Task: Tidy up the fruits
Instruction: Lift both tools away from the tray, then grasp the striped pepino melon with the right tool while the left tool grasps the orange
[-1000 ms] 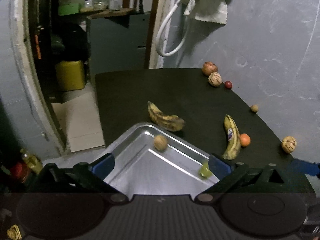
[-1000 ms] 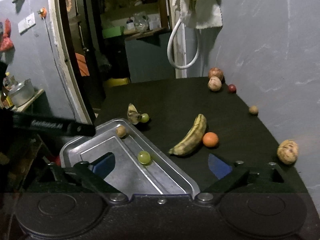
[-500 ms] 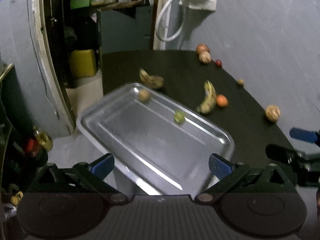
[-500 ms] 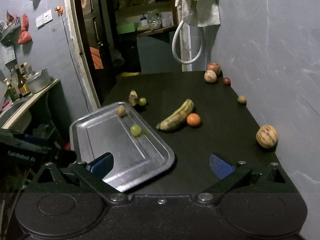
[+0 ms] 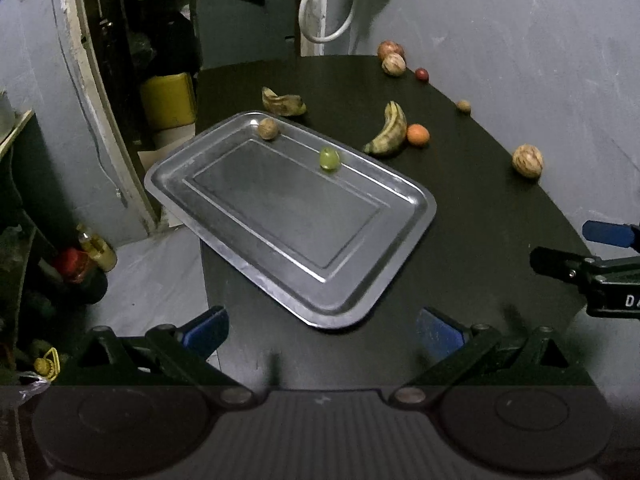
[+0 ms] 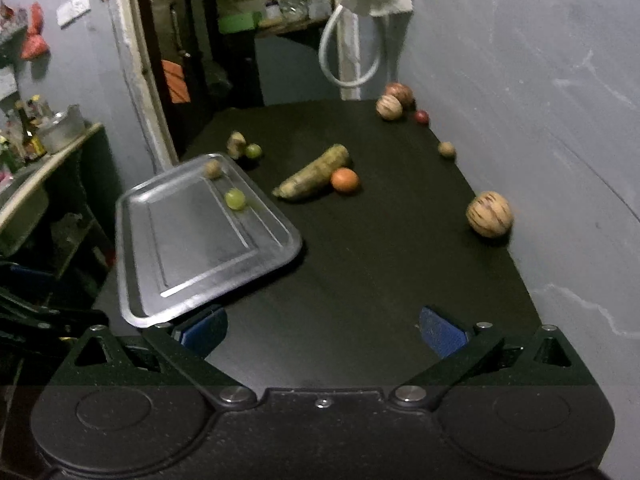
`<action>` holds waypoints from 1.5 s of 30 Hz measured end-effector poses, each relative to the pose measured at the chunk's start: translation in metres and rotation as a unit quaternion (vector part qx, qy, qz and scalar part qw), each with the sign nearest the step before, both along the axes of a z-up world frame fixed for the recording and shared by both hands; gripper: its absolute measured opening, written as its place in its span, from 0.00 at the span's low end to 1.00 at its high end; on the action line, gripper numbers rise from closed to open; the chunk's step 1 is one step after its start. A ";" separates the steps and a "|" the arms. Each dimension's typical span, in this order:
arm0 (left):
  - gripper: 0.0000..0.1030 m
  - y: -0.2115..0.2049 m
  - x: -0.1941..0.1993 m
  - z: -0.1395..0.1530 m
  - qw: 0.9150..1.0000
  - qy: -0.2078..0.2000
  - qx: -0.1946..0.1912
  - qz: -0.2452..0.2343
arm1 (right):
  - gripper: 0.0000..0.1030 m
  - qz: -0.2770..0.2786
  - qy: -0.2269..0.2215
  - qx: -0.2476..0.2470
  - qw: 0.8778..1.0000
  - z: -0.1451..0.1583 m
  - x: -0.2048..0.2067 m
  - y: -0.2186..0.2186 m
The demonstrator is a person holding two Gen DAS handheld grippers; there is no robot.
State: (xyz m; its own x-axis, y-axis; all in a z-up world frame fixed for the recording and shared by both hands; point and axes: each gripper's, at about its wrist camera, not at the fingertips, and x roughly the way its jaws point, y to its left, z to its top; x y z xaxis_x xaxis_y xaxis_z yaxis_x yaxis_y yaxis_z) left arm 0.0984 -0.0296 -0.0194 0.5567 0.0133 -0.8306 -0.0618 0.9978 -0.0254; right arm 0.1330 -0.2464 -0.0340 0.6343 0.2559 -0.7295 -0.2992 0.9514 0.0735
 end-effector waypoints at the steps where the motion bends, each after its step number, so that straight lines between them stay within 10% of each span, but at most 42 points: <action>1: 0.99 -0.002 0.001 0.000 1.000 0.002 0.002 -0.003 | 0.99 -0.005 0.003 0.000 1.000 0.000 0.000 -0.001; 31: 0.99 0.019 0.165 0.000 0.973 -0.022 0.028 -0.226 | 0.99 -0.257 -0.022 -0.008 0.966 -0.002 0.061 0.008; 40: 0.99 -0.022 0.218 -0.005 0.930 -0.083 0.057 -0.353 | 0.98 -0.330 -0.017 0.067 0.942 -0.006 0.124 -0.028; 45: 0.98 -0.060 0.237 -0.023 0.889 -0.104 0.118 -0.430 | 0.90 -0.376 -0.003 0.102 0.921 -0.029 0.154 -0.037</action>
